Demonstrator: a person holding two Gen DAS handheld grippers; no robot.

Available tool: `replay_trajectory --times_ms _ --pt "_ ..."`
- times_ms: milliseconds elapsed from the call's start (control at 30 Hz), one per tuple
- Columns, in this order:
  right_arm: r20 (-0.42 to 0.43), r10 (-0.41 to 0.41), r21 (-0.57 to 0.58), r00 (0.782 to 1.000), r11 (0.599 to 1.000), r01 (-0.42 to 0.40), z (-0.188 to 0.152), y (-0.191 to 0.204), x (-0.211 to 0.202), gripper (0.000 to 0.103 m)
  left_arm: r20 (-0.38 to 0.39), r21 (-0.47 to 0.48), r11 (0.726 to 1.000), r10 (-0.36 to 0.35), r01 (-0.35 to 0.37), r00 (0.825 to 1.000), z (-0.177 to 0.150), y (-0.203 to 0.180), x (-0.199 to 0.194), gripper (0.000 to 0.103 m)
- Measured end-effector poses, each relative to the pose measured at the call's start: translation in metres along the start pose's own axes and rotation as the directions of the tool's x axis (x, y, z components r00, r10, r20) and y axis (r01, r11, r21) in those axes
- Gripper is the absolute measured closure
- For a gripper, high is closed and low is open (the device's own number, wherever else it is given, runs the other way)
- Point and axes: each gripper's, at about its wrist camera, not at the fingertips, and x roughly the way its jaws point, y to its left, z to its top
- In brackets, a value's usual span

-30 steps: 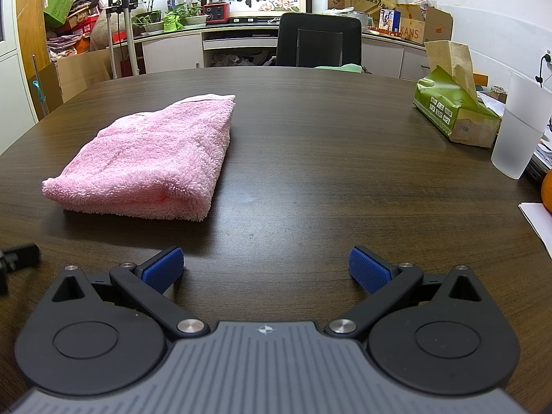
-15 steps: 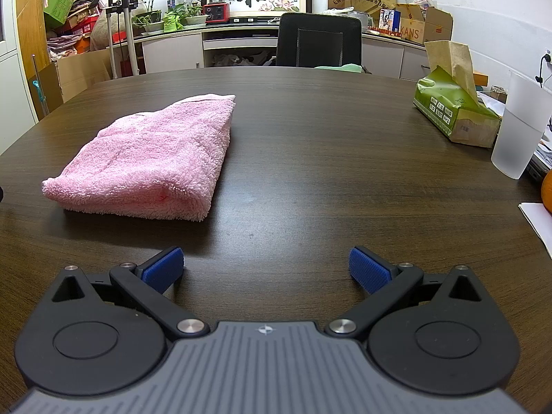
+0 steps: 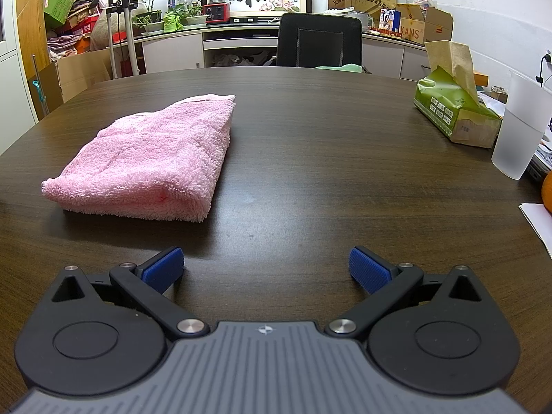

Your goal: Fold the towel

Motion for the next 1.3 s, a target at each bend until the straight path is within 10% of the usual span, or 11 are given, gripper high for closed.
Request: replay_trajectory --times_ms 600,967,1300 --pt "0.003 0.06 -0.014 0.998 0.998 -0.06 -0.001 -0.013 -0.003 0.0 -0.004 0.018 1.0 -0.021 0.021 1.0 -0.003 0.009 0.004 0.0" --pt "-0.018 -0.097 0.179 0.995 0.979 0.098 0.015 -0.12 0.006 0.0 -0.004 0.02 1.0 -0.022 0.022 1.0 -0.003 0.007 0.004 0.0" --pt "-0.026 -0.169 0.133 0.985 0.976 0.171 0.012 -0.164 0.017 0.0 -0.002 0.02 1.0 -0.022 0.022 1.0 -0.003 0.005 0.004 0.0"
